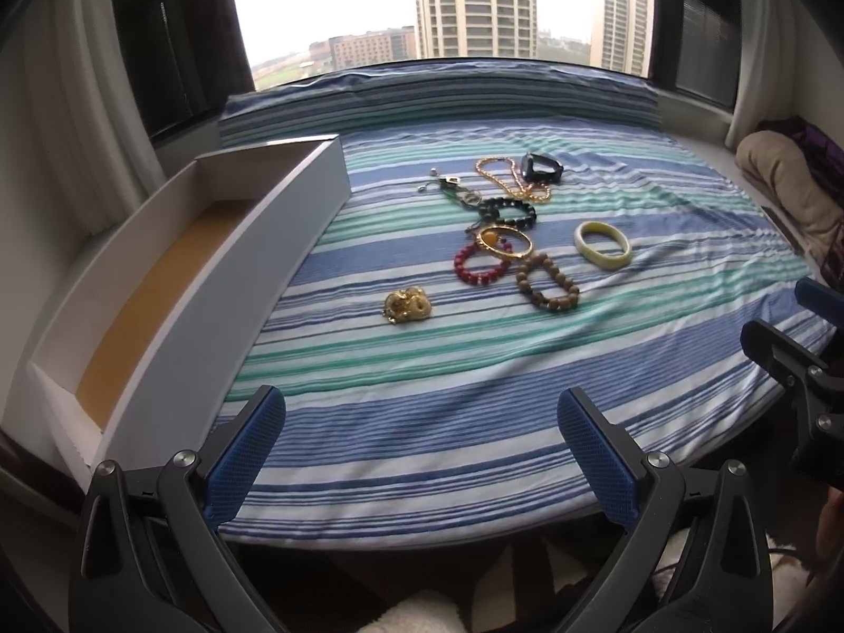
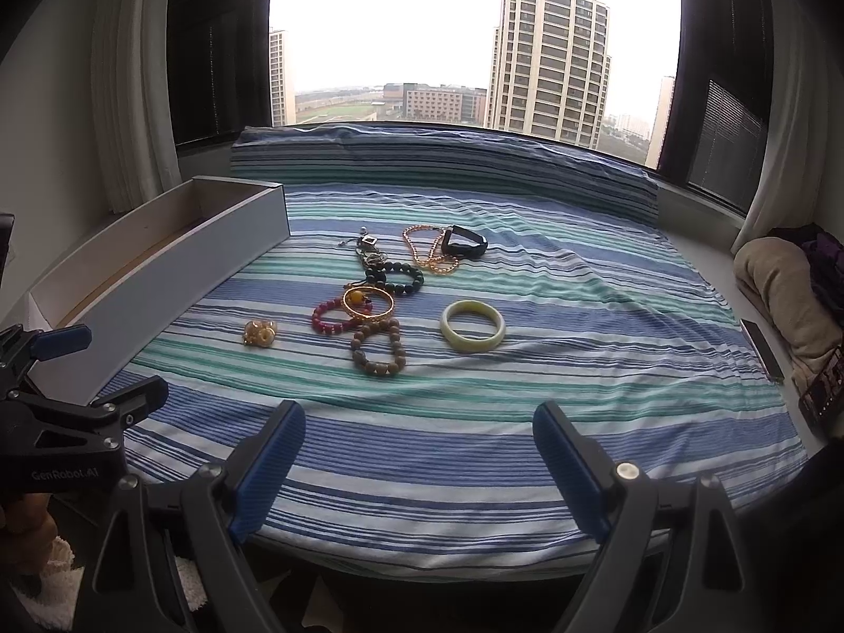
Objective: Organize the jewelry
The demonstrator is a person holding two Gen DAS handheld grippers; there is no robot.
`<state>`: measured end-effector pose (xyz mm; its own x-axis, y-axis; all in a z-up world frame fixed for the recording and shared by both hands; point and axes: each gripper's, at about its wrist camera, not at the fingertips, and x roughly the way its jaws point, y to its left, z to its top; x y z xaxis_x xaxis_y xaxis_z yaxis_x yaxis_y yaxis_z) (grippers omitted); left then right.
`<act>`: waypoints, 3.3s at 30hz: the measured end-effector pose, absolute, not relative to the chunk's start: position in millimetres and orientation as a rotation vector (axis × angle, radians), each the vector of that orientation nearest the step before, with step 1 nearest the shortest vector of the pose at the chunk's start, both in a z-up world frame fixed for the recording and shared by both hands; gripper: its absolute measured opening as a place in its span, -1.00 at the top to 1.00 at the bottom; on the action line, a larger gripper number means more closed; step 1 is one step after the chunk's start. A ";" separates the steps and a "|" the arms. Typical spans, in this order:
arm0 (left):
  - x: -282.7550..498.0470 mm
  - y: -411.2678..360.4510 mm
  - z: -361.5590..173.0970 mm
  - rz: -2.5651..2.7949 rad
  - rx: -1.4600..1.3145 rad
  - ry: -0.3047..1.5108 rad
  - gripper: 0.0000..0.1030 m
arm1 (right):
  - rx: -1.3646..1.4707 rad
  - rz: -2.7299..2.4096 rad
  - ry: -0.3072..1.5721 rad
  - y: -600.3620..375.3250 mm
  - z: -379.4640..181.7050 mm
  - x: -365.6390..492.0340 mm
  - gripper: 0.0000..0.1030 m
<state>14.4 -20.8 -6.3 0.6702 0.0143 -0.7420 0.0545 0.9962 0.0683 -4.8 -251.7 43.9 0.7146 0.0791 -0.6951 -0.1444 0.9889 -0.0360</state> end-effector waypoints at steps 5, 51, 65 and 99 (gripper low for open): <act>11.7 -21.3 -4.5 -0.043 0.080 0.815 -0.99 | -0.085 0.115 0.769 -252.7 44.4 -4.3 -0.76; 28.0 -7.5 -22.7 -0.080 0.000 0.883 -0.99 | -0.043 0.111 0.797 -269.9 33.5 -2.3 -0.76; 153.5 5.7 -93.7 -0.184 0.036 0.980 -0.80 | -0.018 0.106 0.816 -276.9 26.7 0.7 -0.76; 136.9 68.8 -69.8 -0.172 -0.165 0.940 0.68 | 0.069 0.316 1.011 -301.5 -20.8 129.1 -0.73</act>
<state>136.9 68.8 -69.8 0.5780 -0.2182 -0.7863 0.0750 0.9737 -0.2151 129.1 -301.5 -20.8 0.4900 0.2912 -0.8216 -0.2280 0.9525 0.2016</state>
